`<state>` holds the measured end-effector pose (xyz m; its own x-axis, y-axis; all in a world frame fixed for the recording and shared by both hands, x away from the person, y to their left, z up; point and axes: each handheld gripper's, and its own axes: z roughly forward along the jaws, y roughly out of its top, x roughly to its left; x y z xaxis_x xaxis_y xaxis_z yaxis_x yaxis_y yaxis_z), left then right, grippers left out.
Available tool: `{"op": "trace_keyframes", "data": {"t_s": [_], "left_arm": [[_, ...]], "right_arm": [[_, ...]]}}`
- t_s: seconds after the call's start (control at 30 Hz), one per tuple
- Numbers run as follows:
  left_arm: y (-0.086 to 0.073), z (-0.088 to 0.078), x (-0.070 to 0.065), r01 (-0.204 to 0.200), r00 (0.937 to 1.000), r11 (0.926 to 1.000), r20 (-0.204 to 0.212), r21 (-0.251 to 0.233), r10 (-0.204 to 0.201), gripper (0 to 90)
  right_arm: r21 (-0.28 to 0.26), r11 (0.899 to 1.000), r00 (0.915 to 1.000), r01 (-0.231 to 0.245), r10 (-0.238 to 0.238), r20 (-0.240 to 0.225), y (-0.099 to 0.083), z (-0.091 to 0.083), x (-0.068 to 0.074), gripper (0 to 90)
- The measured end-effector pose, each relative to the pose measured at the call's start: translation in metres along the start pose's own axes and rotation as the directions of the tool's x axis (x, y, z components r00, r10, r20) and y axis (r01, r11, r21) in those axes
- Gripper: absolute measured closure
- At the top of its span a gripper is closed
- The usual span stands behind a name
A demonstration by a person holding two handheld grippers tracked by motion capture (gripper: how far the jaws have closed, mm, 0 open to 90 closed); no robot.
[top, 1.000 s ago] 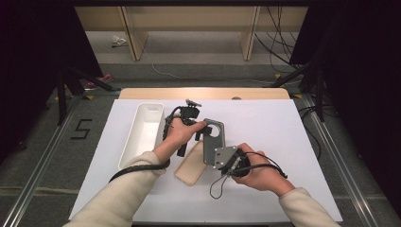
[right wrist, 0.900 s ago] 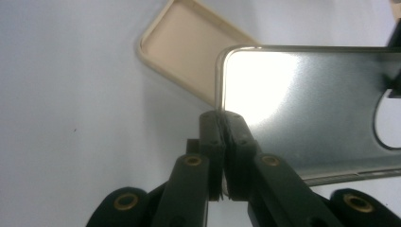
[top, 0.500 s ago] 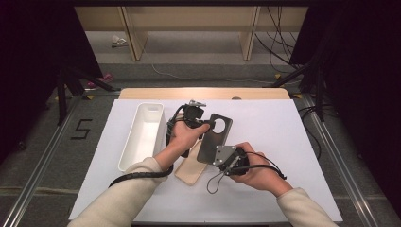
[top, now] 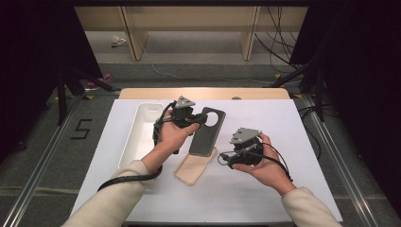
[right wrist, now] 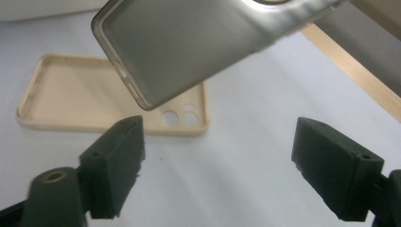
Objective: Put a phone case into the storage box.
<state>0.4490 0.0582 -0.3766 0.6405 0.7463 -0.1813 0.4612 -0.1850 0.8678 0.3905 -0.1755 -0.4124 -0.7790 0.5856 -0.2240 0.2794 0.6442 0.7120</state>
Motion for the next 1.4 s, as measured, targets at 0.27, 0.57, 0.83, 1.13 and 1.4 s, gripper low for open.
{"op": "trace_keyframes", "data": {"t_s": [0.27,0.57,0.83,1.13,1.4], "left_arm": [[0.000,-0.016,0.010,-0.013,0.9997,0.9985,0.018,-0.052,0.014,80.8],[0.004,-0.033,0.020,0.001,0.9989,0.9952,0.047,-0.098,0.003,80.8],[0.007,-0.049,0.031,0.020,0.9988,0.9912,0.047,-0.131,-0.014,80.8],[0.013,-0.064,0.043,0.030,0.9989,0.9867,0.042,-0.160,-0.023,80.8],[0.015,-0.073,0.053,0.023,0.9990,0.9855,0.040,-0.168,-0.016,80.8]], "right_arm": [[-0.047,0.997,0.9976,-0.069,0.069,-0.010,-0.006,-0.005,-0.008,16.3],[-0.076,0.989,0.9917,-0.128,0.126,-0.029,-0.013,-0.009,-0.014,16.3],[-0.100,0.979,0.9841,-0.176,0.173,-0.042,-0.017,-0.012,-0.017,16.3],[-0.113,0.974,0.9802,-0.197,0.194,-0.042,-0.020,-0.014,-0.020,16.3],[-0.118,0.970,0.9768,-0.213,0.209,-0.047,-0.022,-0.014,-0.021,16.3]]}}
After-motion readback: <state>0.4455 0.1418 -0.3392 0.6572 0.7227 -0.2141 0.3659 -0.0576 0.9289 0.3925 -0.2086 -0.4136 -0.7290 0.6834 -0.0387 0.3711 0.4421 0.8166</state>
